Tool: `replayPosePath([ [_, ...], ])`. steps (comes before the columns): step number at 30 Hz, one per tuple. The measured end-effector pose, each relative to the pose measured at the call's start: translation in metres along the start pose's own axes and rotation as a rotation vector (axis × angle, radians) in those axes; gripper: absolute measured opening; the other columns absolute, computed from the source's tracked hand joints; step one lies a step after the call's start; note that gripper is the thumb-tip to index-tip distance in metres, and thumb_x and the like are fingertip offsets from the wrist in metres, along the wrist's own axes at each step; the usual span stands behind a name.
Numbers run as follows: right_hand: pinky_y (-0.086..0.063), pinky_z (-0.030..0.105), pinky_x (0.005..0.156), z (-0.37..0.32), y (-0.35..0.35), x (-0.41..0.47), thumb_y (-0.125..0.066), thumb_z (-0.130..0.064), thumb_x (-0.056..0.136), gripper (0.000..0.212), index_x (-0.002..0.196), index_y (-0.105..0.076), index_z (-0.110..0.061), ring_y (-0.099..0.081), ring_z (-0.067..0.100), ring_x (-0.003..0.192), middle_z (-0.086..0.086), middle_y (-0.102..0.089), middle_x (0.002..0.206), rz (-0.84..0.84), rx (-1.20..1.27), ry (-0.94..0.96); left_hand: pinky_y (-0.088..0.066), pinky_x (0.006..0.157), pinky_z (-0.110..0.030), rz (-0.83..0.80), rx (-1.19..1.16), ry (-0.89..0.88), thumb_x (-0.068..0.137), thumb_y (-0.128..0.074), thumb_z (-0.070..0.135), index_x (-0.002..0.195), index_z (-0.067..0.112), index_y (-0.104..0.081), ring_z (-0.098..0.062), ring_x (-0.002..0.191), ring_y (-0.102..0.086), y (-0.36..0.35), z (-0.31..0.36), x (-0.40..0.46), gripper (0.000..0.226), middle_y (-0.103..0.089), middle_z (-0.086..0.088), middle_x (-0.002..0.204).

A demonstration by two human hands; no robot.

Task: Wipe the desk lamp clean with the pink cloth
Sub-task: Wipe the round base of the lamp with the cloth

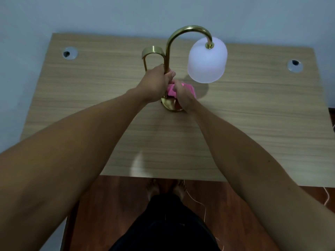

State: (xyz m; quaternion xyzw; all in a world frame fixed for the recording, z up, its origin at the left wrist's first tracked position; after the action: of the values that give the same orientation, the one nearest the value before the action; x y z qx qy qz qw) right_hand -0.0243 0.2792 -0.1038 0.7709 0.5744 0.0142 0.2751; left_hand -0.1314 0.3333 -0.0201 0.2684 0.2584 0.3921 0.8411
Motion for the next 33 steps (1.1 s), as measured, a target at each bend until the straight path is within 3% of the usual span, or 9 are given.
replayPosePath([
  [5, -0.06, 0.044, 0.088, -0.004, 0.0, 0.008, -0.033, -0.036, 0.093, 0.041, 0.095, -0.072, -0.023, -0.071, 0.014, 0.09, -0.002, -0.076, 0.086, -0.052, -0.114, 0.084, -0.037, 0.06, -0.008, 0.028, 0.022, 0.0, 0.106, -0.042, 0.033, 0.102, 0.015, -0.062, -0.003, 0.077, -0.058, 0.001, 0.003, -0.002, 0.027, -0.069, 0.002, 0.094],
  [10, -0.06, 0.03, 0.068, 0.009, 0.005, -0.015, -0.05, -0.033, 0.098, 0.027, 0.089, -0.074, -0.025, -0.067, 0.002, 0.077, -0.01, -0.072, 0.082, 0.149, -0.108, 0.133, -0.038, 0.063, -0.015, 0.045, 0.012, 0.018, 0.106, -0.041, 0.035, 0.104, 0.017, -0.06, -0.014, 0.088, -0.062, 0.001, 0.001, -0.002, 0.026, -0.069, -0.001, 0.099],
  [14, -0.045, 0.008, 0.078, 0.024, -0.017, -0.066, -0.05, -0.022, 0.109, 0.029, 0.127, -0.069, -0.009, -0.051, 0.002, 0.084, 0.0, -0.059, 0.107, 0.224, -0.109, 0.158, -0.037, 0.065, -0.017, 0.038, -0.013, 0.018, 0.106, -0.041, 0.035, 0.104, 0.013, -0.062, -0.021, 0.093, -0.063, 0.0, 0.0, -0.004, 0.03, -0.07, -0.007, 0.102],
  [17, -0.044, 0.015, 0.088, 0.012, -0.031, -0.075, -0.049, -0.018, 0.109, 0.029, 0.129, -0.067, -0.007, -0.043, 0.004, 0.082, 0.003, -0.065, 0.1, 0.265, -0.206, 0.319, -0.038, 0.066, -0.017, 0.027, -0.015, 0.015, 0.106, -0.041, 0.035, 0.106, 0.011, -0.063, -0.025, 0.099, -0.065, 0.001, 0.001, -0.004, 0.033, -0.071, -0.009, 0.106],
  [20, -0.036, 0.036, 0.119, 0.002, -0.048, -0.066, -0.05, -0.014, 0.109, 0.038, 0.145, -0.053, -0.001, -0.058, 0.023, 0.114, 0.014, -0.071, 0.127, 0.149, -0.333, 0.404, -0.038, 0.067, -0.017, 0.014, 0.005, 0.009, 0.106, -0.04, 0.034, 0.108, 0.007, -0.065, -0.027, 0.102, -0.065, 0.001, 0.003, -0.003, 0.036, -0.072, -0.012, 0.108],
  [24, -0.05, 0.042, 0.112, 0.019, -0.024, -0.073, -0.047, -0.017, 0.109, 0.032, 0.133, -0.065, -0.005, -0.068, 0.027, 0.108, 0.014, -0.074, 0.119, 0.139, -0.259, 0.447, -0.04, 0.069, -0.025, 0.027, 0.017, 0.005, 0.106, -0.041, 0.034, 0.109, 0.009, -0.065, -0.023, 0.097, -0.063, 0.001, 0.002, -0.002, 0.035, -0.072, -0.008, 0.107],
  [27, -0.062, 0.026, 0.082, 0.034, 0.011, -0.076, -0.044, -0.014, 0.107, 0.032, 0.099, -0.072, -0.001, -0.074, 0.01, 0.08, 0.017, -0.076, 0.086, 0.231, 0.106, 0.3, -0.035, 0.065, -0.014, 0.036, 0.015, 0.013, 0.106, -0.042, 0.036, 0.108, 0.013, -0.065, -0.016, 0.093, -0.06, 0.001, -0.001, 0.001, 0.033, -0.07, -0.002, 0.105],
  [29, -0.058, 0.025, 0.088, 0.051, 0.035, -0.062, -0.037, -0.026, 0.099, 0.042, 0.086, -0.074, -0.01, -0.074, 0.016, 0.076, 0.009, -0.077, 0.073, 0.442, 0.283, 0.101, -0.035, 0.065, -0.014, 0.036, 0.009, 0.014, 0.105, -0.042, 0.037, 0.108, 0.014, -0.064, -0.016, 0.094, -0.06, 0.001, -0.002, 0.001, 0.031, -0.07, -0.001, 0.105],
  [33, -0.055, 0.047, 0.103, 0.063, 0.041, -0.015, -0.037, -0.033, 0.097, 0.049, 0.132, -0.065, -0.012, -0.07, 0.029, 0.112, 0.013, -0.076, 0.12, 0.502, 0.449, -0.208, -0.037, 0.067, -0.015, 0.033, -0.002, 0.017, 0.105, -0.042, 0.036, 0.109, 0.015, -0.062, -0.016, 0.096, -0.062, 0.0, -0.003, 0.002, 0.03, -0.072, -0.002, 0.106],
])
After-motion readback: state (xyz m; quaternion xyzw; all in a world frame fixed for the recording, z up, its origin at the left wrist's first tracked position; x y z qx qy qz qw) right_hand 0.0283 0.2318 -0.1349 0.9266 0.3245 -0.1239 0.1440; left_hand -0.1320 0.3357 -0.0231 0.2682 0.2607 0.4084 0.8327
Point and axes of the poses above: each hand's wrist, its own x-axis towards the middle knuckle, its own y-axis out of the back of the hand, z = x × y, the point moved 9 cm from there along x, towards the middle knuckle
